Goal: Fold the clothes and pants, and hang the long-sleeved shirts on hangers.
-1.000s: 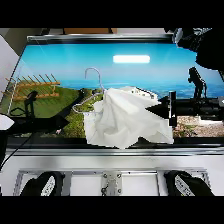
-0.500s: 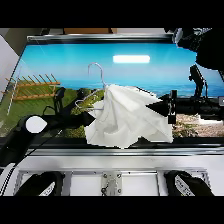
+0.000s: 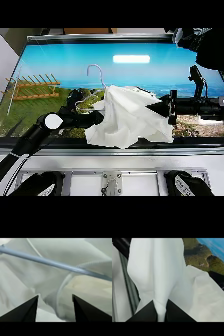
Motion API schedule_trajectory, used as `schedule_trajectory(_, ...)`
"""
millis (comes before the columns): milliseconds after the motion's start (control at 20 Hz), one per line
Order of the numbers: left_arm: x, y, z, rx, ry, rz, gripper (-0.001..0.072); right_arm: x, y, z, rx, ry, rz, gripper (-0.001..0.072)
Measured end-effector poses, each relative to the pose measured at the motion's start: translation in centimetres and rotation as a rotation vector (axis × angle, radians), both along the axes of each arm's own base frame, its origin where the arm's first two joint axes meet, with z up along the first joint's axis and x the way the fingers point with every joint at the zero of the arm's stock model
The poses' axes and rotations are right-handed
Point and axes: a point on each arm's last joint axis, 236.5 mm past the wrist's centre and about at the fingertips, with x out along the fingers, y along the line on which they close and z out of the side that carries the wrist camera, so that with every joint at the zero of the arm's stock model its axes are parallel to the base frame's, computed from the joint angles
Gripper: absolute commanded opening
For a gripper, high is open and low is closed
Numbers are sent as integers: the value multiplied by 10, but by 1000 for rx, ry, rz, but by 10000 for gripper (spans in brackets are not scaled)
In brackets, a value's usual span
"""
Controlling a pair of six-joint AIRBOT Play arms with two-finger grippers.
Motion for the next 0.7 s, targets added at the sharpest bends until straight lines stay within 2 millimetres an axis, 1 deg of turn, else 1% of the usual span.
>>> schedule_trajectory(50, 3, 0, 0, -4, -8, 11, 445, -2, 1, 0, 1, 2, 7, 31)
schedule_trajectory(100, 6, -1, 1, -11, -12, 21, 419, -3, 1, 0, 2, 8, 13, 31)
schedule_trajectory(200, 8, -1, 1, -12, -16, 26, 82, -5, 2, 0, 10, 33, 11, 28)
schedule_trajectory(250, 9, -1, 1, -12, -18, 28, 19, -5, 2, 0, 14, 49, 6, 27)
schedule_trajectory(350, 11, 0, 1, -8, -26, 34, 18, -6, 2, 1, 22, 75, -1, 26)
schedule_trajectory(450, 16, 8, 1, -1, -30, 51, 19, -8, 2, 4, 29, 92, -17, 25)
schedule_trajectory(550, 21, 22, 5, 1, -32, 79, 18, -7, 3, 13, 51, 98, -50, 24)
schedule_trajectory(700, 25, 48, 16, 10, -47, 110, 19, -9, 6, 35, 111, 93, -86, 25)
